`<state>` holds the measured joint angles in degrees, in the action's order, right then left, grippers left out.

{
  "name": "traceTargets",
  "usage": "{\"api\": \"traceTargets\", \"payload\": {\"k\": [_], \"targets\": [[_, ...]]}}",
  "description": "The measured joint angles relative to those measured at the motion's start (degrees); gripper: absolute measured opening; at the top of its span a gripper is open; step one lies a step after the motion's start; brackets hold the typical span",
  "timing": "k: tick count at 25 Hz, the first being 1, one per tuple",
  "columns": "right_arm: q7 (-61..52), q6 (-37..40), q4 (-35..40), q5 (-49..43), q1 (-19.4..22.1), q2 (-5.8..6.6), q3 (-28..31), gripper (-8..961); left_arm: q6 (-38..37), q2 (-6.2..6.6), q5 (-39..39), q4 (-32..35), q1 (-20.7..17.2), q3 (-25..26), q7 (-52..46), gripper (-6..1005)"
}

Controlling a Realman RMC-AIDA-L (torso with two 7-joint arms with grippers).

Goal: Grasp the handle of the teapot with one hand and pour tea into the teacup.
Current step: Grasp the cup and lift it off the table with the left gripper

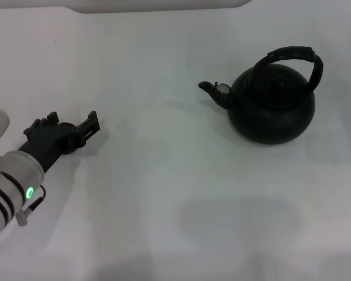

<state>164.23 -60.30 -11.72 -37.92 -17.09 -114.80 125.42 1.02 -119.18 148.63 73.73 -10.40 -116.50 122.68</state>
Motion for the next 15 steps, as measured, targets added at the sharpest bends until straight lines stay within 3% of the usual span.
{"api": "traceTargets", "payload": {"k": [6,15], "targets": [[0.4,0.2,-0.1,0.0,0.0,0.02,0.3,873,-4.2,0.17,0.0,2.0,-1.0,-1.6,0.0,884],[0.6,1.3,-0.1,0.1,-0.4,0.26,1.1,873,-3.6,0.20,0.2,2.3,-2.2,-2.3,0.0,883]]}}
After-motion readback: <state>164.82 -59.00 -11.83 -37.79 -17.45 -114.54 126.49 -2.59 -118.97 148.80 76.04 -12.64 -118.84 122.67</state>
